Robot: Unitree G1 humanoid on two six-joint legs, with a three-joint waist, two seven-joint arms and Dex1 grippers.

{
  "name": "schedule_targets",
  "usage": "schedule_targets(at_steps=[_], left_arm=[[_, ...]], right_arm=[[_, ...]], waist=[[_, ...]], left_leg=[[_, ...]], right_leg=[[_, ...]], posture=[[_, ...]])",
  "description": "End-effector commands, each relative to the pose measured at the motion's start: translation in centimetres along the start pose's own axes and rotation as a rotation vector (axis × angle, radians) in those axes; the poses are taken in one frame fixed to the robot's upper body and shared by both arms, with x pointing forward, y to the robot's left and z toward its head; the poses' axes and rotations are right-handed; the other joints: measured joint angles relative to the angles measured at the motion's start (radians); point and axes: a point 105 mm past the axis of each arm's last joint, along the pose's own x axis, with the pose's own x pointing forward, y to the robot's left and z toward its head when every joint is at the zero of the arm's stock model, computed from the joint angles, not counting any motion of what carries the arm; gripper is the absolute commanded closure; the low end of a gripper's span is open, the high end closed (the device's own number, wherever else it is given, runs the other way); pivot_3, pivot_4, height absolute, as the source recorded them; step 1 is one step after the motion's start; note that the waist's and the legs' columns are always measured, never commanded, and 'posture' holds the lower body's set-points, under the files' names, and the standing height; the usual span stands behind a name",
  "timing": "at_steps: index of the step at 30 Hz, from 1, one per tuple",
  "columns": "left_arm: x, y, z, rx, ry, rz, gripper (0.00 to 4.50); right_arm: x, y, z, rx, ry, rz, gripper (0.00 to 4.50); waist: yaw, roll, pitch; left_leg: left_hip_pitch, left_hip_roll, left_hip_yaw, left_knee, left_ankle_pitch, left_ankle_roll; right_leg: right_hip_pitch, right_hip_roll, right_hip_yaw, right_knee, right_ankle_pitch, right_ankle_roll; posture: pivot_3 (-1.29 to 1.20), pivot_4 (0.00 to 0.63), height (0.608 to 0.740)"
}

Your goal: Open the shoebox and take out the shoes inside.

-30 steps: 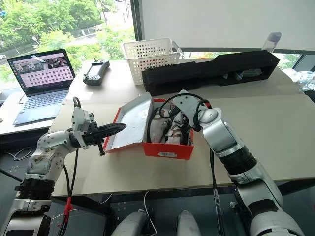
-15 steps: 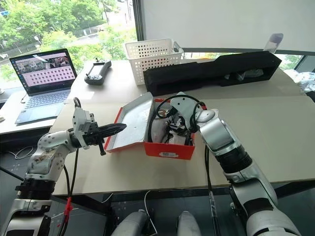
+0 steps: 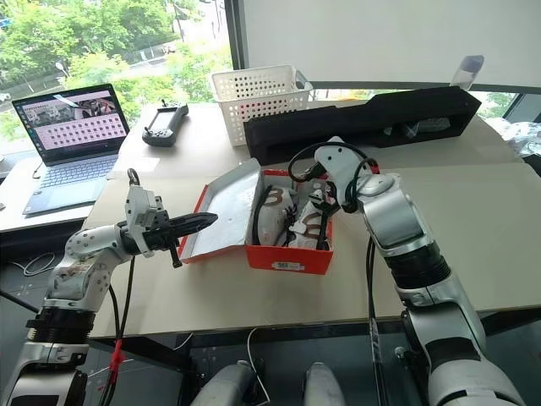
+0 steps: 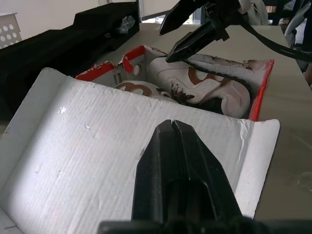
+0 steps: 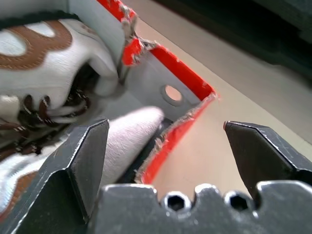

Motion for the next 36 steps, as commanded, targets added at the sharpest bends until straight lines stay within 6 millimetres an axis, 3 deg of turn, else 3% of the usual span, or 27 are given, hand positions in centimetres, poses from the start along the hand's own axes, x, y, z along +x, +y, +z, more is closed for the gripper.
schedule_targets(at_steps=[1, 17, 30, 33, 36], left_arm=[[0.2, 0.0, 1.1, 0.041, -0.013, -0.007, 4.5], [0.2, 0.3, 1.0, 0.039, -0.007, 0.016, 4.5], [0.0, 0.3, 1.3, 0.045, -0.008, 0.032, 4.5], [0.0, 0.3, 1.4, 0.046, -0.007, 0.035, 4.5], [0.0, 0.4, 1.4, 0.048, -0.007, 0.038, 4.5]], right_arm=[[-0.5, 0.2, 0.7, -0.074, -0.036, -0.018, 0.03], [0.2, 3.0, 1.9, -0.094, -0.076, 0.057, 0.03], [1.2, 3.4, -1.0, -0.015, 0.026, 0.088, 0.03], [1.2, 3.9, -1.4, -0.01, 0.034, 0.108, 0.72], [1.3, 4.1, -1.8, -0.006, 0.044, 0.117, 1.73]], waist=[[-0.001, 0.0, 0.0], [0.0, 0.0, 0.0], [0.001, 0.0, 0.0], [0.001, 0.0, 0.0], [0.001, 0.0, 0.0]], left_leg=[[0.0, 0.0, 0.0, 0.0, 0.0, 0.0], [0.0, 0.0, 0.0, 0.0, 0.0, 0.0], [0.0, 0.0, 0.0, 0.0, 0.0, 0.0], [0.0, 0.0, 0.0, 0.0, 0.0, 0.0], [0.0, 0.0, 0.0, 0.0, 0.0, 0.0]], right_leg=[[0.0, 0.0, 0.0, 0.0, 0.0, 0.0], [0.0, 0.0, 0.0, 0.0, 0.0, 0.0], [0.0, 0.0, 0.0, 0.0, 0.0, 0.0], [0.0, 0.0, 0.0, 0.0, 0.0, 0.0], [0.001, 0.0, 0.0, 0.0, 0.0, 0.0]], posture=[[0.0, 0.15, 0.738], [0.0, 0.15, 0.738], [0.0, 0.15, 0.738], [0.0, 0.15, 0.738], [0.0, 0.15, 0.738]])
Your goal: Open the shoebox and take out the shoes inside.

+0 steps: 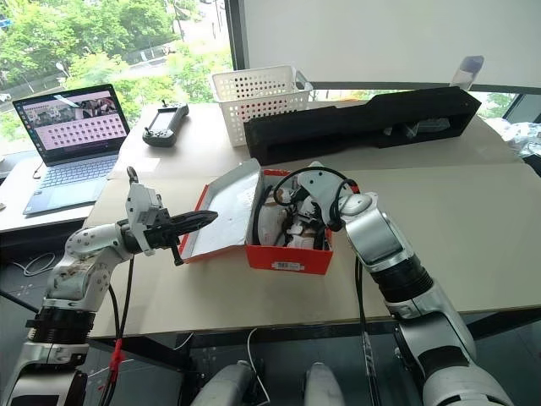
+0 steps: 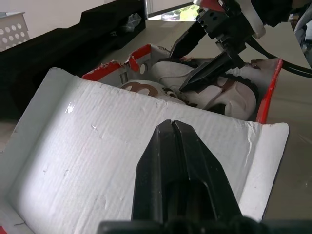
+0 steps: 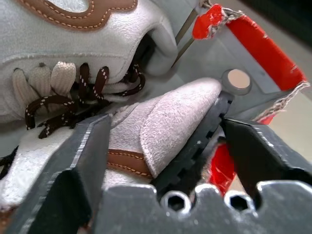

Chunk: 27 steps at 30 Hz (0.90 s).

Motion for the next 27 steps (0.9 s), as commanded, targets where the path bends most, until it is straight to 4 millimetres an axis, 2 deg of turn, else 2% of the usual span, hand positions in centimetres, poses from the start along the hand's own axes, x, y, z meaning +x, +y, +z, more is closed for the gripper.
schedule_targets(at_steps=[1, 7, 12, 23, 27], left_arm=[[-0.2, 0.3, 1.3, 0.04, -0.023, 0.01, 4.5], [-0.1, 0.4, 1.4, 0.042, -0.022, 0.014, 4.5], [-0.1, 0.4, 1.4, 0.042, -0.021, 0.015, 4.5], [0.1, 0.5, 1.4, 0.044, -0.017, 0.013, 4.5], [0.1, 0.6, 1.4, 0.046, -0.016, 0.013, 4.5]], right_arm=[[0.0, 0.4, -0.7, 0.024, 0.018, 0.021, 2.07], [0.0, 0.4, -1.1, 0.019, 0.032, 0.023, 3.87], [-0.1, 0.1, -1.1, 0.041, 0.028, 0.012, 3.87], [-3.1, -3.9, 5.3, 0.289, -0.202, -0.069, 3.87], [-4.1, -4.9, 6.0, 0.395, -0.251, -0.053, 3.87]], waist=[[0.001, 0.0, 0.0], [0.001, 0.0, 0.0], [0.001, 0.0, 0.0], [-0.003, 0.001, 0.001], [0.0, 0.001, 0.001]], left_leg=[[0.0, 0.0, 0.0, 0.0, 0.0, 0.0], [0.0, 0.0, 0.0, 0.0, 0.0, 0.0], [0.0, 0.0, 0.0, 0.0, 0.0, 0.0], [-0.001, 0.0, 0.0, -0.001, 0.0, 0.0], [-0.001, 0.0, 0.0, -0.004, 0.0, 0.0]], right_leg=[[0.0, 0.0, 0.0, 0.0, 0.0, 0.0], [0.0, 0.0, 0.0, 0.0, 0.0, 0.0], [0.0, 0.0, 0.0, 0.0, 0.0, 0.0], [-0.002, 0.0, 0.0, 0.0, 0.002, -0.003], [-0.002, 0.001, 0.0, 0.0, 0.003, -0.005]], posture=[[0.0, 0.15, 0.738], [0.0, 0.15, 0.738], [0.0, 0.15, 0.738], [0.0, 0.15, 0.738], [0.0, 0.15, 0.738]])
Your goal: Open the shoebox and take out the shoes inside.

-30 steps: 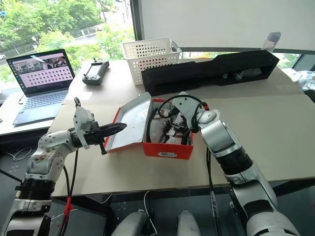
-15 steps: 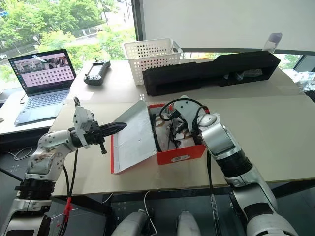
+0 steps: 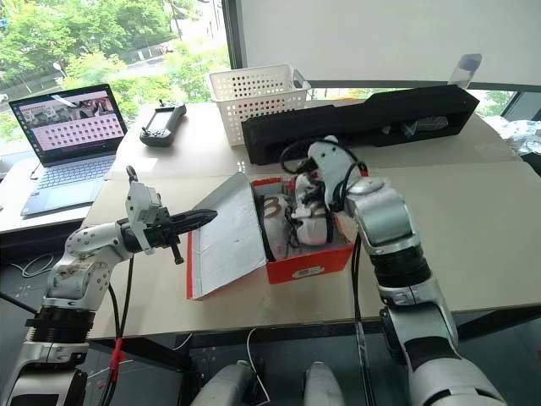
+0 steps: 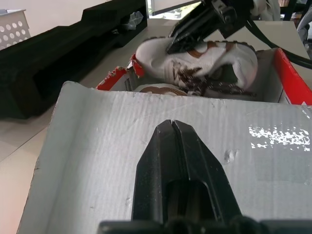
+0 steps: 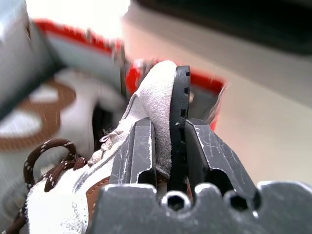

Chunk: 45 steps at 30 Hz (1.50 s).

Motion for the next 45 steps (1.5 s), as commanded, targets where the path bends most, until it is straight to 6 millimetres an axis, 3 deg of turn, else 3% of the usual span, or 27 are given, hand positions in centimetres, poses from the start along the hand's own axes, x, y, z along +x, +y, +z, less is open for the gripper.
schedule_targets(at_steps=[1, 5, 10, 14, 20, 22, 25, 28, 31, 40, 45], left_arm=[[0.0, 0.4, 1.3, 0.048, -0.022, 0.003, 4.5], [-0.1, 0.4, 1.3, 0.05, -0.02, 0.004, 4.5], [-0.1, 0.4, 1.3, 0.05, -0.018, 0.003, 4.5], [-0.1, 0.5, 1.3, 0.051, -0.016, 0.001, 4.5], [0.0, 0.5, 1.2, 0.052, -0.014, -0.003, 4.5], [0.0, 0.5, 1.2, 0.052, -0.014, -0.004, 4.5], [0.0, 0.6, 1.2, 0.054, -0.014, -0.003, 4.5], [-0.1, 0.6, 1.3, 0.056, -0.018, -0.002, 4.5], [-0.3, 0.5, 1.5, 0.054, -0.027, -0.006, 4.5], [-0.8, 0.0, 2.7, 0.045, -0.094, -0.058, 4.5], [-0.6, -0.2, 2.3, 0.036, -0.103, -0.065, 4.5]], right_arm=[[-1.7, -1.2, 2.4, 0.089, -0.096, -0.003, 3.87], [-3.6, -4.6, 3.4, 0.259, -0.172, -0.047, 3.87], [-6.0, -11.6, 2.5, 0.397, -0.232, -0.222, 3.87], [-5.6, -16.5, -2.5, 0.36, -0.127, -0.411, 3.87], [-2.4, -17.2, -7.8, 0.388, -0.043, -0.417, 3.87], [-1.8, -17.3, -9.4, 0.401, -0.012, -0.422, 3.01], [-1.6, -17.5, -11.0, 0.411, 0.017, -0.433, 2.15], [-2.6, -18.5, -13.2, 0.22, 0.175, -0.505, 1.06], [-3.5, -19.5, -14.2, 0.081, 0.265, -0.552, 0.04], [-5.8, -21.6, -14.2, -0.098, 0.359, -0.651, 0.04], [-6.8, -22.4, -14.3, -0.139, 0.394, -0.69, 0.04]], waist=[[0.001, 0.0, 0.0], [0.003, 0.001, 0.001], [0.009, 0.001, 0.001], [0.004, 0.001, 0.001], [-0.032, 0.003, 0.002], [-0.038, 0.003, 0.002], [-0.037, 0.003, 0.002], [-0.031, 0.003, 0.002], [-0.022, 0.002, 0.002], [-0.005, 0.0, 0.001], [-0.018, 0.001, 0.001]], left_leg=[[0.0, 0.0, 0.0, 0.0, 0.0, 0.0], [0.0, 0.0, 0.0, -0.001, 0.0, 0.0], [0.0, -0.001, 0.0, -0.001, 0.0, 0.0], [0.0, -0.001, 0.002, -0.002, 0.0, 0.0], [0.001, 0.0, 0.003, -0.002, 0.001, 0.001], [0.001, 0.0, 0.003, -0.001, 0.002, 0.003], [0.005, 0.0, 0.003, 0.0, 0.001, 0.001], [0.005, 0.0, 0.003, 0.005, 0.001, 0.001], [0.005, -0.001, 0.003, 0.006, 0.0, 0.001], [0.005, -0.001, 0.001, 0.005, 0.0, 0.001], [0.004, -0.001, 0.003, 0.004, 0.0, 0.001]], right_leg=[[0.0, 0.0, 0.0, 0.0, 0.0, 0.0], [0.0, 0.0, 0.0, 0.0, 0.001, -0.001], [0.001, -0.001, 0.0, -0.001, 0.001, -0.001], [0.002, -0.001, 0.0, -0.002, 0.001, -0.001], [0.003, 0.0, 0.001, -0.002, 0.001, -0.001], [0.003, 0.0, 0.001, -0.001, 0.001, -0.001], [0.008, 0.001, 0.001, -0.001, -0.002, 0.006], [0.01, 0.001, 0.0, -0.001, -0.002, 0.007], [0.009, 0.0, 0.001, -0.003, -0.004, 0.005], [0.009, 0.0, 0.001, -0.005, -0.004, 0.003], [0.009, -0.001, 0.003, -0.002, -0.004, 0.004]], posture=[[0.0, 0.15, 0.738], [0.0, 0.15, 0.738], [0.0, 0.15, 0.738], [0.0, 0.15, 0.738], [0.0, 0.15, 0.738], [0.0, 0.15, 0.738], [0.0, 0.15, 0.738], [0.0, 0.15, 0.738], [0.0, 0.15, 0.738], [0.0, 0.15, 0.738], [0.0, 0.15, 0.738]])
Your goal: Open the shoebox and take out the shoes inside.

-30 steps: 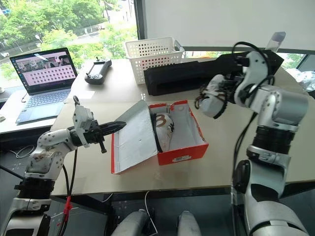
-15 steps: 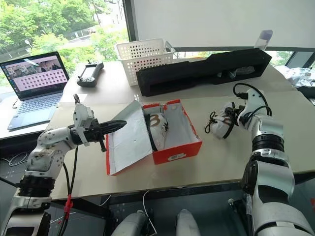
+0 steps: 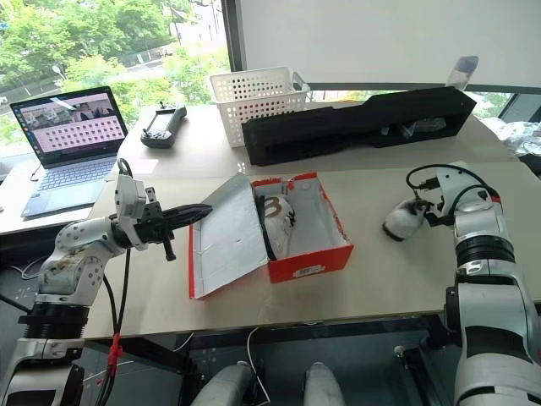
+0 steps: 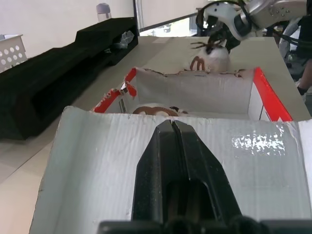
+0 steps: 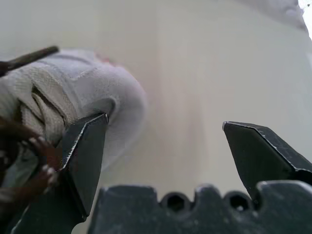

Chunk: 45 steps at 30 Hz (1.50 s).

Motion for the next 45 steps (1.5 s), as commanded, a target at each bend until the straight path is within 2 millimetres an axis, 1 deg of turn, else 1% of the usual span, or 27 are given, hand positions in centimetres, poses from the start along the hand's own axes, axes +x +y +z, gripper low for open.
schedule_targets(at_steps=[1, 2, 5, 7, 11, 13, 14, 15, 17, 19, 22, 24, 26, 28, 30, 33, 38, 39, 42, 45], left_arm=[[-0.1, -0.1, 0.8, 0.036, -0.03, -0.007, 4.5], [-0.1, -0.1, 0.8, 0.035, -0.03, -0.006, 4.5], [-0.1, 0.0, 0.7, 0.035, -0.028, 0.0, 4.5], [-0.1, 0.1, 0.7, 0.036, -0.025, 0.002, 4.5], [-0.4, 0.2, 0.7, 0.037, -0.019, 0.006, 4.5], [-0.5, 0.1, 0.6, 0.037, -0.016, 0.007, 4.5], [-0.5, 0.1, 0.6, 0.036, -0.015, 0.008, 4.5], [-0.5, 0.1, 0.6, 0.036, -0.013, 0.009, 4.5], [-0.6, 0.1, 0.6, 0.036, -0.011, 0.011, 4.5], [-0.6, 0.0, 0.5, 0.036, -0.008, 0.011, 4.5], [-0.5, 0.0, 0.4, 0.035, -0.004, 0.012, 4.5], [-0.5, 0.0, 0.3, 0.033, -0.002, 0.013, 4.5], [-0.4, 0.1, 0.3, 0.031, 0.001, 0.012, 4.5], [-0.3, 0.1, 0.2, 0.031, 0.002, 0.011, 4.5], [0.0, 0.0, 0.2, 0.031, 0.001, 0.007, 4.5], [0.1, -0.1, 0.2, 0.03, 0.0, 0.004, 4.5], [0.1, -0.2, 0.1, 0.031, 0.005, 0.004, 4.5], [0.1, -0.2, 0.1, 0.031, 0.005, 0.004, 4.5], [-0.1, -0.3, 0.0, 0.03, 0.011, 0.01, 4.5], [-0.2, -0.4, 0.0, 0.029, 0.015, 0.013, 4.5]], right_arm=[[-0.3, -1.7, -0.6, -0.051, 0.037, -0.066, 0.04], [-0.4, -1.9, -0.4, -0.047, 0.029, -0.072, 0.04], [-1.0, -3.2, 1.4, -0.017, -0.029, -0.103, 0.04], [-2.0, -4.1, 3.7, -0.015, -0.093, -0.115, 0.04], [-4.8, -5.5, 8.2, -0.058, -0.214, -0.126, 0.04], [-6.7, -5.7, 10.3, -0.113, -0.274, -0.114, 0.04], [-7.7, -5.4, 11.3, -0.134, -0.301, -0.097, 0.04], [-8.6, -4.9, 12.1, -0.133, -0.329, -0.065, 0.04], [-10.6, -2.9, 14.3, -0.062, -0.411, 0.072, 0.04], [-12.7, 0.0, 16.2, 0.028, -0.473, 0.267, 0.04], [-15.7, 4.9, 18.0, 0.134, -0.531, 0.59, 0.04], [-17.1, 8.3, 18.1, 0.188, -0.516, 0.792, 0.04], [-17.7, 11.3, 17.5, 0.196, -0.473, 0.937, 0.04], [-18.1, 13.5, 17.0, 0.219, -0.428, 1.053, 0.04], [-17.7, 15.3, 16.1, 0.234, -0.372, 1.132, 0.04], [-16.7, 16.9, 15.3, 0.255, -0.309, 1.176, 0.04], [-14.9, 18.8, 14.8, 0.269, -0.245, 1.204, 0.04], [-14.7, 19.0, 14.8, 0.27, -0.24, 1.207, 0.04], [-14.0, 21.0, 14.8, 0.263, -0.214, 1.247, 0.04], [-13.6, 22.4, 14.7, 0.251, -0.201, 1.273, 0.04]], waist=[[-0.002, 0.0, 0.0], [-0.001, 0.0, 0.0], [0.002, 0.0, 0.0], [0.004, 0.001, 0.001], [0.003, 0.007, 0.004], [-0.001, 0.008, 0.005], [-0.003, 0.01, 0.006], [-0.004, 0.01, 0.006], [-0.008, 0.01, 0.006], [-0.012, 0.01, 0.006], [-0.014, 0.01, 0.006], [-0.011, 0.01, 0.006], [-0.006, 0.01, 0.006], [0.004, 0.01, 0.006], [0.015, 0.01, 0.006], [0.022, 0.01, 0.006], [0.017, 0.01, 0.006], [0.015, 0.01, 0.006], [0.005, 0.01, 0.006], [-0.008, 0.01, 0.006]], left_leg=[[0.0, 0.0, 0.0, 0.0, 0.0, 0.0], [0.0, 0.0, 0.0, 0.0, 0.0, 0.0], [0.0, 0.0, 0.0, 0.0, 0.0, 0.0], [0.0, 0.0, 0.0, 0.0, 0.0, 0.0], [-0.004, 0.0, 0.0, 0.0, 0.0, 0.0], [-0.004, 0.0, 0.0, 0.0, 0.0, 0.0], [-0.004, 0.0, 0.0, -0.001, 0.0, 0.0], [-0.005, 0.0, 0.0, -0.001, 0.0, 0.0], [-0.004, 0.001, 0.0, -0.002, 0.0, 0.0], [-0.004, 0.002, 0.0, -0.002, 0.0, 0.0], [-0.004, 0.003, 0.0, -0.001, 0.0, 0.0], [-0.004, 0.003, -0.001, 0.0, 0.0, 0.0], [-0.004, 0.003, -0.002, 0.0, 0.0, 0.0], [-0.005, 0.001, -0.002, 0.0, 0.0, 0.0], [-0.005, 0.0, -0.003, 0.0, 0.0, 0.0], [-0.006, -0.001, -0.003, 0.0, 0.0, 0.0], [-0.006, 0.0, -0.002, 0.001, 0.0, 0.0], [-0.006, 0.0, -0.002, 0.001, 0.0, 0.0], [-0.006, 0.0, -0.002, 0.001, 0.0, 0.0], [-0.006, 0.0, -0.002, 0.0, 0.0, 0.0]], right_leg=[[0.0, 0.0, -0.001, 0.0, 0.0, 0.001], [-0.001, 0.0, -0.001, 0.0, 0.001, 0.001], [0.0, 0.0, -0.001, 0.001, 0.0, 0.001], [0.0, 0.0, -0.001, 0.001, 0.0, 0.001], [-0.005, 0.0, 0.0, 0.002, 0.001, 0.003], [-0.006, 0.0, 0.0, 0.002, 0.001, 0.002], [-0.006, 0.0, -0.001, 0.003, 0.001, 0.002], [-0.007, 0.0, 0.0, 0.003, 0.0, 0.001], [-0.007, 0.001, -0.001, 0.004, -0.001, 0.0], [-0.007, 0.001, -0.001, 0.004, -0.002, 0.001], [-0.007, 0.001, 0.0, 0.005, -0.002, 0.002], [-0.007, 0.001, -0.001, 0.006, -0.002, 0.002], [-0.006, 0.0, -0.002, 0.005, -0.002, 0.002], [-0.006, 0.0, -0.002, 0.004, -0.001, 0.002], [-0.006, 0.0, -0.002, 0.003, 0.003, -0.003], [-0.007, 0.0, -0.002, 0.002, 0.004, -0.002], [-0.006, 0.0, -0.002, 0.003, 0.005, -0.003], [-0.006, 0.0, -0.002, 0.003, 0.005, -0.003], [-0.007, 0.001, -0.002, 0.003, 0.005, -0.003], [-0.007, 0.001, -0.002, 0.003, 0.005, -0.004]], posture=[[0.0, 0.15, 0.738], [0.0, 0.15, 0.738], [0.0, 0.15, 0.738], [0.0, 0.15, 0.738], [0.0, 0.15, 0.738], [0.0, 0.15, 0.738], [0.0, 0.15, 0.738], [0.0, 0.15, 0.738], [0.0, 0.15, 0.738], [0.0, 0.15, 0.738], [0.0, 0.15, 0.738], [0.0, 0.15, 0.738], [0.0, 0.15, 0.738], [0.0, 0.15, 0.738], [0.0, 0.15, 0.738], [0.0, 0.15, 0.738], [0.0, 0.15, 0.738], [0.0, 0.15, 0.738], [0.0, 0.15, 0.738], [0.0, 0.15, 0.738]])
